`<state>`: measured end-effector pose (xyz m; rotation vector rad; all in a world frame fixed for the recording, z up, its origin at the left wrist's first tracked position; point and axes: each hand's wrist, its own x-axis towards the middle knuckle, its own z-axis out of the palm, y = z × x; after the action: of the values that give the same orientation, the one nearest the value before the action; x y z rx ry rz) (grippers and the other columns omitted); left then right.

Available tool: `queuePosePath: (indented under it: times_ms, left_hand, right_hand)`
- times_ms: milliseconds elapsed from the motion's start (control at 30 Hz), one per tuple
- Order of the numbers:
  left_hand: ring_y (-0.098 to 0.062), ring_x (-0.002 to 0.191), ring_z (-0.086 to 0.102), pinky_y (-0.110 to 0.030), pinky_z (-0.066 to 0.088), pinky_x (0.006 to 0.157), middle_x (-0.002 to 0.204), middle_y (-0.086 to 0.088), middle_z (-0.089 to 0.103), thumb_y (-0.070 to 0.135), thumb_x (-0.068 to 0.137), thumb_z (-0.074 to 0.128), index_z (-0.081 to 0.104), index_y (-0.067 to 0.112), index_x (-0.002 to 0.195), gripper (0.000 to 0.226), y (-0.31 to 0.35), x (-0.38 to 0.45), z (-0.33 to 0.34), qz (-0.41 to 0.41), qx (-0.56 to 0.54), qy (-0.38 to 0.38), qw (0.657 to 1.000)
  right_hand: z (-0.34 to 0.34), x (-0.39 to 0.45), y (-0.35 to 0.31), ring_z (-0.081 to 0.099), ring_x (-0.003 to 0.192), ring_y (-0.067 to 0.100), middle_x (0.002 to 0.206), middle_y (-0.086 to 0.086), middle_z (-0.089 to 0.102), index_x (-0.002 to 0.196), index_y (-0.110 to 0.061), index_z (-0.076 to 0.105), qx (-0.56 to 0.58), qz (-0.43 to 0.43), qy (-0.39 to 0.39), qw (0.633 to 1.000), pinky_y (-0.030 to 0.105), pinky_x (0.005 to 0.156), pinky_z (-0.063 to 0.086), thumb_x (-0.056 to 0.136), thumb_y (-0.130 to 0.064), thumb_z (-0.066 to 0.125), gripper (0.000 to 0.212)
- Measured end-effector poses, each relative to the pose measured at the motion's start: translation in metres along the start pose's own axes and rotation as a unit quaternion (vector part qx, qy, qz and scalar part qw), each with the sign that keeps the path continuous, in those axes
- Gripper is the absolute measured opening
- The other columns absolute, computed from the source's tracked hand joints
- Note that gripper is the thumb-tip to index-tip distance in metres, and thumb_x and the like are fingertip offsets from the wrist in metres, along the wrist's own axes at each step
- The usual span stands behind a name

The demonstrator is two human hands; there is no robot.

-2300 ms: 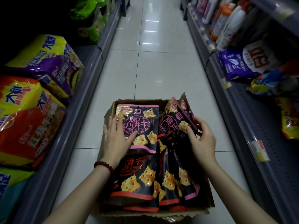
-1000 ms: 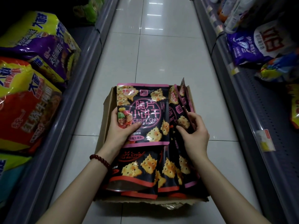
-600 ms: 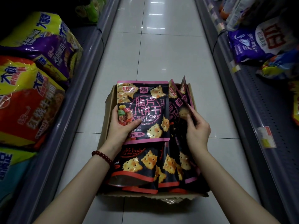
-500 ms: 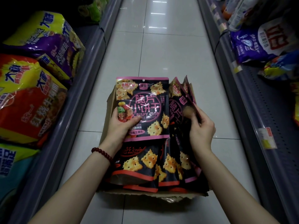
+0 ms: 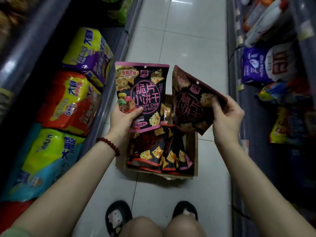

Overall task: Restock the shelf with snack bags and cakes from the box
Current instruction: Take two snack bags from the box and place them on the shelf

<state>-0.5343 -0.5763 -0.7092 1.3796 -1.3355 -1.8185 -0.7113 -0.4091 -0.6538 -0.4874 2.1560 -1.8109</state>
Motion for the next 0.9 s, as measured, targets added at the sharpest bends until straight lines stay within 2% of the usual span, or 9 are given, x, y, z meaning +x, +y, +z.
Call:
queuePosePath:
  times_ms: [100, 167, 267, 367, 467, 533, 633, 767, 900]
  left_hand:
    - [-0.024, 0.096, 0.069, -0.053, 0.055, 0.083, 0.106, -0.005, 0.070, 0.008, 0.074, 0.078, 0.059, 0.020, 0.106, 0.039, 0.064, -0.034, -0.013, -0.016, 0.005, 0.027, 0.999]
    - [-0.026, 0.098, 0.068, -0.054, 0.055, 0.084, 0.108, -0.008, 0.070, 0.010, 0.071, 0.081, 0.060, 0.019, 0.107, 0.043, 0.107, -0.057, -0.022, -0.018, 0.004, 0.043, 0.999]
    - [-0.027, 0.098, 0.068, -0.046, 0.057, 0.082, 0.108, -0.008, 0.069, 0.008, 0.070, 0.081, 0.059, 0.020, 0.104, 0.043, 0.173, -0.095, -0.032, -0.012, -0.002, 0.051, 0.999]
    - [-0.027, 0.097, 0.068, -0.034, 0.059, 0.071, 0.104, -0.008, 0.070, 0.007, 0.072, 0.080, 0.058, 0.008, 0.114, 0.047, 0.233, -0.137, -0.040, 0.004, 0.016, 0.050, 0.999]
    - [-0.027, 0.094, 0.069, -0.048, 0.056, 0.083, 0.102, -0.009, 0.071, 0.022, 0.061, 0.087, 0.062, 0.012, 0.106, 0.052, 0.291, -0.177, -0.047, 0.029, 0.039, 0.057, 0.997]
    - [-0.024, 0.095, 0.068, -0.049, 0.054, 0.088, 0.101, -0.005, 0.071, 0.023, 0.061, 0.087, 0.063, 0.022, 0.098, 0.044, 0.325, -0.202, -0.052, 0.046, 0.050, 0.061, 0.996]
    - [-0.019, 0.094, 0.067, -0.047, 0.053, 0.091, 0.100, -0.001, 0.070, 0.007, 0.072, 0.080, 0.061, 0.025, 0.094, 0.034, 0.369, -0.241, -0.058, 0.072, 0.043, 0.079, 0.993]
    - [-0.023, 0.095, 0.068, -0.049, 0.054, 0.088, 0.101, -0.004, 0.071, 0.013, 0.067, 0.084, 0.063, 0.025, 0.095, 0.038, 0.415, -0.299, -0.070, 0.087, 0.020, 0.129, 0.988]
    - [-0.028, 0.093, 0.069, -0.051, 0.056, 0.083, 0.100, -0.012, 0.072, 0.010, 0.067, 0.083, 0.063, 0.009, 0.102, 0.039, 0.446, -0.357, -0.087, 0.096, -0.030, 0.197, 0.975]
  right_hand:
    - [-0.005, 0.003, -0.082, 0.065, 0.082, 0.007, 0.087, -0.002, 0.069, 0.094, -0.010, 0.067, 0.038, 0.025, -0.037, 0.998, 0.024, 0.074, 0.055, 0.092, -0.011, 0.060, 0.008]
    - [-0.005, 0.005, -0.137, 0.066, 0.081, 0.007, 0.086, -0.004, 0.069, 0.089, -0.016, 0.066, 0.058, 0.038, -0.076, 0.995, 0.024, 0.073, 0.055, 0.092, -0.011, 0.060, 0.008]
    - [-0.005, 0.011, -0.214, 0.068, 0.078, 0.008, 0.084, -0.003, 0.070, 0.088, -0.017, 0.065, 0.079, 0.051, -0.136, 0.986, 0.023, 0.069, 0.055, 0.092, -0.012, 0.059, 0.010]
    - [-0.002, 0.017, -0.285, 0.068, 0.078, 0.012, 0.085, 0.000, 0.071, 0.090, -0.013, 0.066, 0.085, 0.040, -0.187, 0.978, 0.027, 0.070, 0.054, 0.092, -0.014, 0.060, 0.007]
    - [0.003, 0.022, -0.350, 0.067, 0.078, 0.014, 0.085, 0.001, 0.071, 0.092, -0.010, 0.066, 0.105, 0.031, -0.216, 0.970, 0.028, 0.070, 0.055, 0.092, -0.016, 0.060, 0.008]
    - [0.007, 0.023, -0.390, 0.067, 0.075, 0.012, 0.081, -0.003, 0.072, 0.091, -0.011, 0.066, 0.114, 0.027, -0.234, 0.965, 0.027, 0.068, 0.054, 0.092, -0.015, 0.060, 0.007]
    - [0.012, 0.021, -0.445, 0.067, 0.069, 0.009, 0.074, -0.006, 0.073, 0.085, -0.015, 0.066, 0.114, 0.018, -0.269, 0.956, 0.025, 0.065, 0.054, 0.092, -0.014, 0.060, 0.009]
    - [0.017, 0.011, -0.513, 0.069, 0.068, 0.012, 0.074, -0.004, 0.073, 0.086, -0.014, 0.065, 0.121, 0.004, -0.329, 0.937, 0.027, 0.061, 0.055, 0.092, -0.015, 0.060, 0.008]
    - [0.025, -0.007, -0.574, 0.070, 0.080, 0.023, 0.088, 0.005, 0.073, 0.091, -0.013, 0.066, 0.121, -0.022, -0.393, 0.911, 0.038, 0.073, 0.058, 0.092, -0.017, 0.062, 0.006]
